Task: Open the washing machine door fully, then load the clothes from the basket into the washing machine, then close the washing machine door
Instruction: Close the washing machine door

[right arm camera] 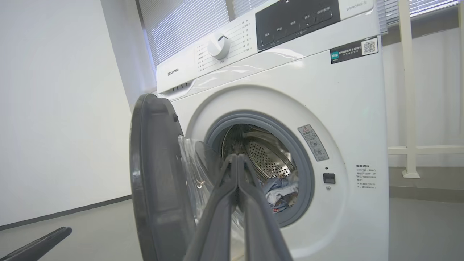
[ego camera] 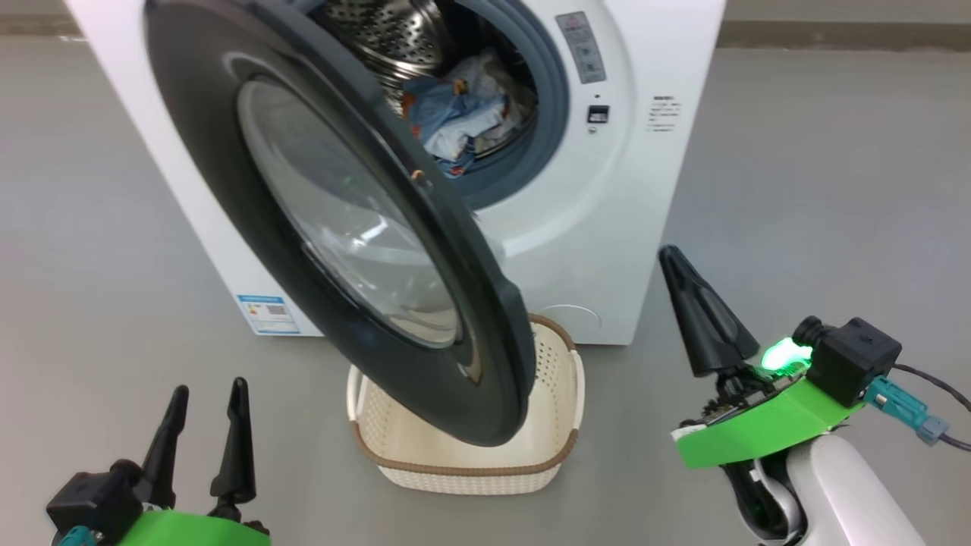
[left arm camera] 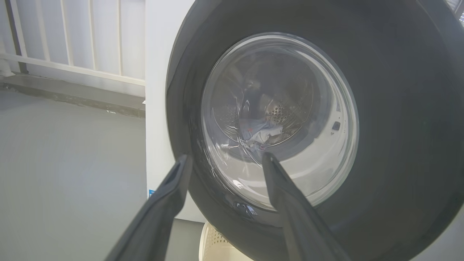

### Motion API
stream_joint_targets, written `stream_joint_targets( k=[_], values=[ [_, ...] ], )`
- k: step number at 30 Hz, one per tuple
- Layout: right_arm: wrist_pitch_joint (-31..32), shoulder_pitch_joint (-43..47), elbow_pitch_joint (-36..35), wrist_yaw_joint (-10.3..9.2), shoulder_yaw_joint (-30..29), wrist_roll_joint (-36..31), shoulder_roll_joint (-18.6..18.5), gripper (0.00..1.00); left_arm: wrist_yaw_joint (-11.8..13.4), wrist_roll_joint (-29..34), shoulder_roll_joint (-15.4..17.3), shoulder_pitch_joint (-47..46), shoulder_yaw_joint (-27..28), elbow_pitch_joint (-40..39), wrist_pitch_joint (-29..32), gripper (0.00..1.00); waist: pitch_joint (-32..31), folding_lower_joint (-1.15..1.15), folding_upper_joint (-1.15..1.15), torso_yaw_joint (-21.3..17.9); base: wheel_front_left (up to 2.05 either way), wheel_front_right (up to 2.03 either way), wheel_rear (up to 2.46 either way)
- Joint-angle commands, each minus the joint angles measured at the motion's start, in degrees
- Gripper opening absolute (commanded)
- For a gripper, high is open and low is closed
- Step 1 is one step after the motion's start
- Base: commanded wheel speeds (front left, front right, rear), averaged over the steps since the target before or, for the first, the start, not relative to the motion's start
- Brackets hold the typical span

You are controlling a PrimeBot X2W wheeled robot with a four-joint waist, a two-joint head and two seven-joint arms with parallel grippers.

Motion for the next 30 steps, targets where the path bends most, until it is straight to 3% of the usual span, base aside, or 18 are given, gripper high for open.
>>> stream_joint_targets(
  k=[1, 8, 13, 30],
  values=[
    [-0.27, -2.0, -2.32, 0.09, 1.68, 0.46, 0.46, 0.0, -0.15, -0.28, 0.93, -0.45, 1.76, -1.08, -0.37, 1.0, -0.58, 0.0, 0.0, 1.0, 0.0, 0.0, 0.0],
    [-0.27, -3.1, -10.27, 0.09, 9.25, 0.83, 0.31, 0.0, -0.15, -0.34, 0.7, -0.66, 1.44, -0.78, -0.37, 1.0, -0.94, 0.0, 0.0, 2.73, 0.0, 0.0, 0.0],
    [-0.27, -3.33, -11.62, 0.09, 14.63, 0.9, -0.34, 0.0, -0.15, -0.34, 0.34, -0.95, 1.39, -0.34, -0.37, 1.0, -1.11, 0.0, 0.0, 3.86, 0.0, 0.0, 0.0],
    [-0.27, -6.4, 4.84, 0.09, 26.4, 3.29, -5.44, 0.0, -0.15, -1.12, 0.4, -0.93, 1.32, 0.29, -0.37, 1.0, -0.68, 0.0, 0.0, 8.56, 0.0, 0.0, 0.0]
  ],
)
